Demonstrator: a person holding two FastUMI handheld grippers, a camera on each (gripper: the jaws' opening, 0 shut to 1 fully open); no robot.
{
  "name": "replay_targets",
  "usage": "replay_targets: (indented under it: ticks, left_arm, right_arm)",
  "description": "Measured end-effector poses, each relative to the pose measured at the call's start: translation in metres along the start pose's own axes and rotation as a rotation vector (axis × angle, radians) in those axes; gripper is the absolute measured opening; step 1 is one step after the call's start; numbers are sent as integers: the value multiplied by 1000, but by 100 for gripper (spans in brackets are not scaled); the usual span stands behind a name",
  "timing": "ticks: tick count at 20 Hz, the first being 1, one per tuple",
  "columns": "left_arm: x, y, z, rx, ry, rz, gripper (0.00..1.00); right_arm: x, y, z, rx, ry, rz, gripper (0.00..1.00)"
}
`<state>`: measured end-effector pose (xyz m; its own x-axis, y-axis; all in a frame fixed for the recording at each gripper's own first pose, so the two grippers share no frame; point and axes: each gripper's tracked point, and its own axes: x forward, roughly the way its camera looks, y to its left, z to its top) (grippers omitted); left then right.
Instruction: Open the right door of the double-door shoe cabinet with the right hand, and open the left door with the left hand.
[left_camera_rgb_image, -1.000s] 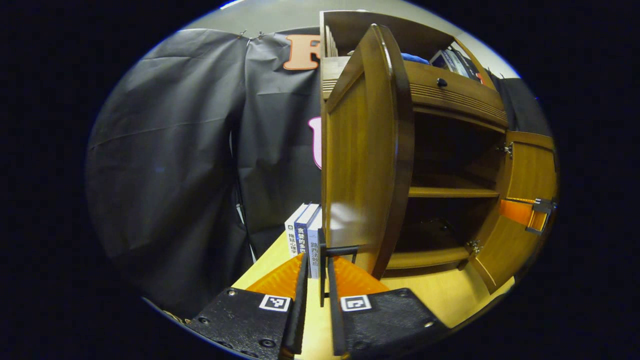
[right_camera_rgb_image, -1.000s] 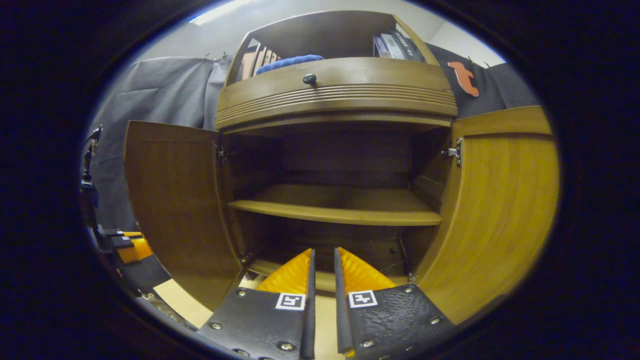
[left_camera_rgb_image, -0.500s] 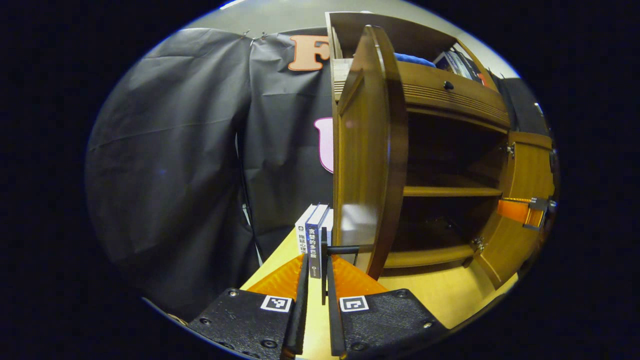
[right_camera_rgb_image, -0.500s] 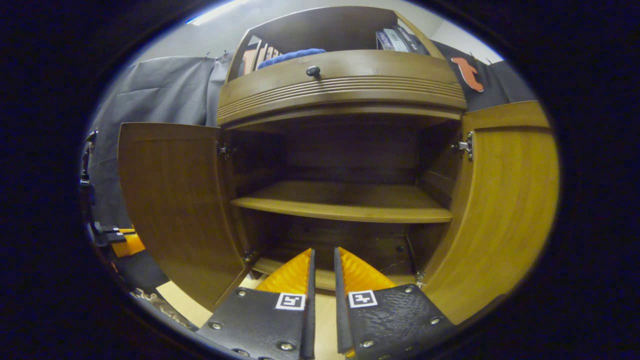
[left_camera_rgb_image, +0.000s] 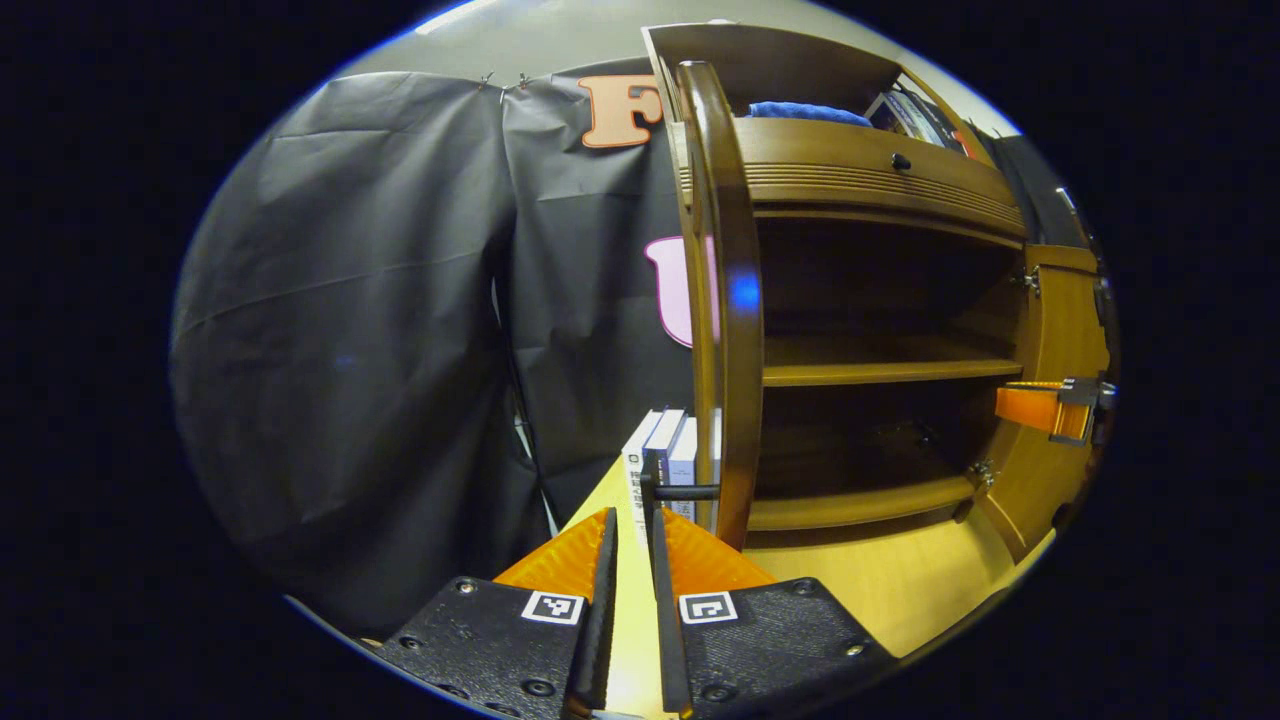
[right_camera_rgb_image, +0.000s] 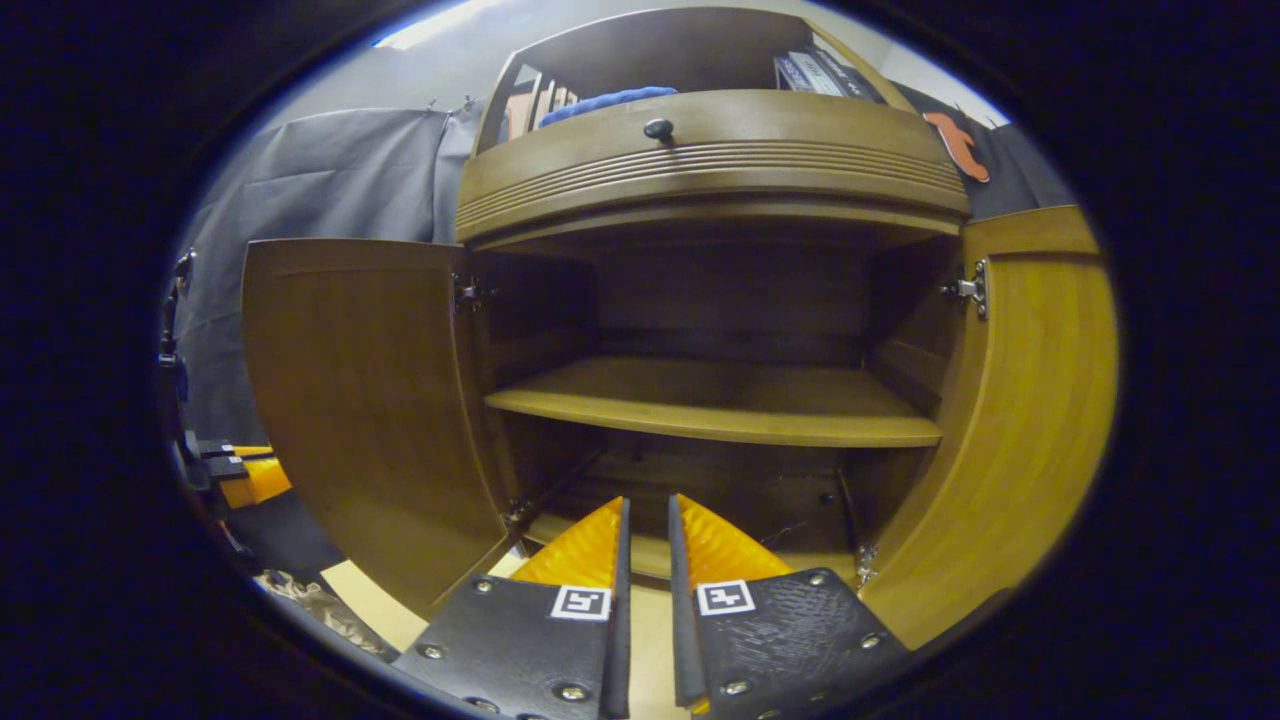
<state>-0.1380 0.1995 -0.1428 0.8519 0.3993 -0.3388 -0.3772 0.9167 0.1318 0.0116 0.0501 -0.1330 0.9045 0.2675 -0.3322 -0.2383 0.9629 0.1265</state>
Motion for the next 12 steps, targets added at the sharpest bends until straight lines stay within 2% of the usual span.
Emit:
replay_targets:
  ticks: [1,2,3,4,5,10,11,12]
  left_arm:
    - [0,4,0,1,1,13,21]
    - [-1,9,1,-3,1,26,14]
    - [-1,12,2,-9,0,36,14]
    - [-2,13,2,-14,1,44,21]
    - [-2,12,2,-18,1,52,14]
    - [-7,19,4,-19,-3,103,14]
    - [-9,20,5,-24,-9,117,21]
    - [-11,19,9,-32,-14,127,14]
  right_arm:
    - [0,0,-1,3,0,1,17]
    - [0,1,-2,6,3,4,17]
    - [1,2,-2,10,4,7,17]
    - [1,2,-2,11,3,9,17]
    - [1,2,-1,12,2,12,17]
    - [4,8,-2,8,4,36,17]
    - [4,9,-1,7,5,40,17]
    - [4,10,-1,7,4,41,17]
